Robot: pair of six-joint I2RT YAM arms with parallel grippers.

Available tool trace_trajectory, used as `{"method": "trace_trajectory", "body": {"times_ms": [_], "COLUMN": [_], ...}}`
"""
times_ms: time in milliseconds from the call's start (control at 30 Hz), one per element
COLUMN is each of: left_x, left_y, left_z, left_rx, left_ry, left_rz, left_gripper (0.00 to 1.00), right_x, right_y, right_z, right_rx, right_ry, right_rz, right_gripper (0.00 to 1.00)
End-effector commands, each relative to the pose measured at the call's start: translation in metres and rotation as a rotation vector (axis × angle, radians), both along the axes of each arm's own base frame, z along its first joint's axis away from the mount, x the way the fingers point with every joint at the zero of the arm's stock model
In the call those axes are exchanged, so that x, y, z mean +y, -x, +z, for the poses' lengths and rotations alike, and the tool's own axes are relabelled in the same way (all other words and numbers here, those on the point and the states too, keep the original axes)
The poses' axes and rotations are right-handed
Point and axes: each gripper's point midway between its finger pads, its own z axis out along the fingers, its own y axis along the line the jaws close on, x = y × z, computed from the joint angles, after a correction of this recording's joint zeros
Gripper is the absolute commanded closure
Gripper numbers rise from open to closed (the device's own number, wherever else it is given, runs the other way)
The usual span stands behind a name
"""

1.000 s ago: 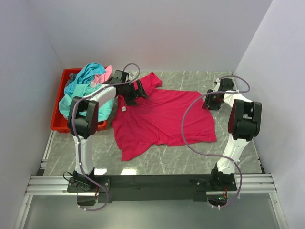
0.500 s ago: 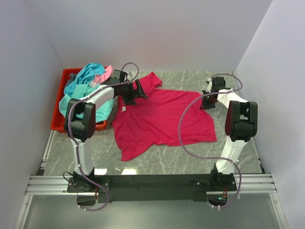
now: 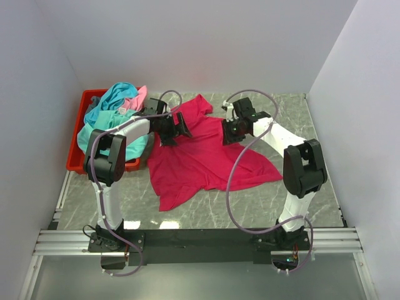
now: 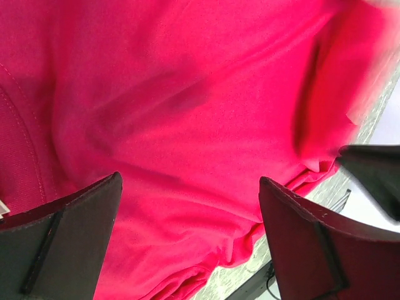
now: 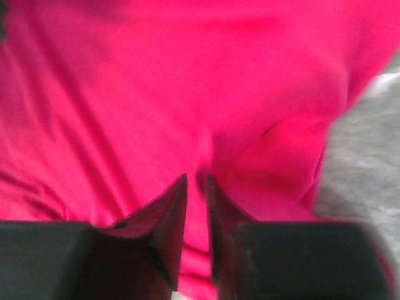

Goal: Fold and stack the t-shirts
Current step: Flatten the tshirt out

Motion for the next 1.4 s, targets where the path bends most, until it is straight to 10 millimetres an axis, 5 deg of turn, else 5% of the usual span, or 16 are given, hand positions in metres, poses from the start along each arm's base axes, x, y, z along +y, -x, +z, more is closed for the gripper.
{"method": "trace_trajectory", "body": {"times_ms": [0, 133, 333, 600, 833, 1367], "left_x": [-0.002, -0.004, -0.006, -0.004, 0.002, 0.008], "left_y": [-0.007, -0.01, -0.014, -0.01, -0.005, 0.006], "left_z": [0.029, 0.031, 0.031, 0.025, -0.002, -0.016], "left_rx": [-0.089, -0.096, -0.097, -0.081, -0.021, 0.018], "left_ry": [0.028, 0.035, 0.039, 0.029, -0.013, -0.046], "left_rz": [-0.014, -0.018, -0.02, -0.015, -0.007, -0.016], "left_gripper": [0.04, 0.04, 0.04, 0.04, 0.04, 0.04], "right_x": [-0.004, -0.033, -0.067, -0.048, -0.032, -0.02], "right_y": [0.007, -0.017, -0.046, -0.058, -0.064, -0.089], "right_z": [0.036, 0.065, 0.078, 0.044, 0.006, -0.032], "right_rx": [-0.049, -0.126, -0.13, -0.054, 0.011, 0.028], "right_ry": [-0.032, -0.007, -0.068, -0.125, -0.147, -0.11], "right_rz": [0.016, -0.099, -0.257, -0.209, -0.148, -0.11], "right_gripper": [0.69, 0.62, 0.61, 0.59, 0.57, 0.52]}}
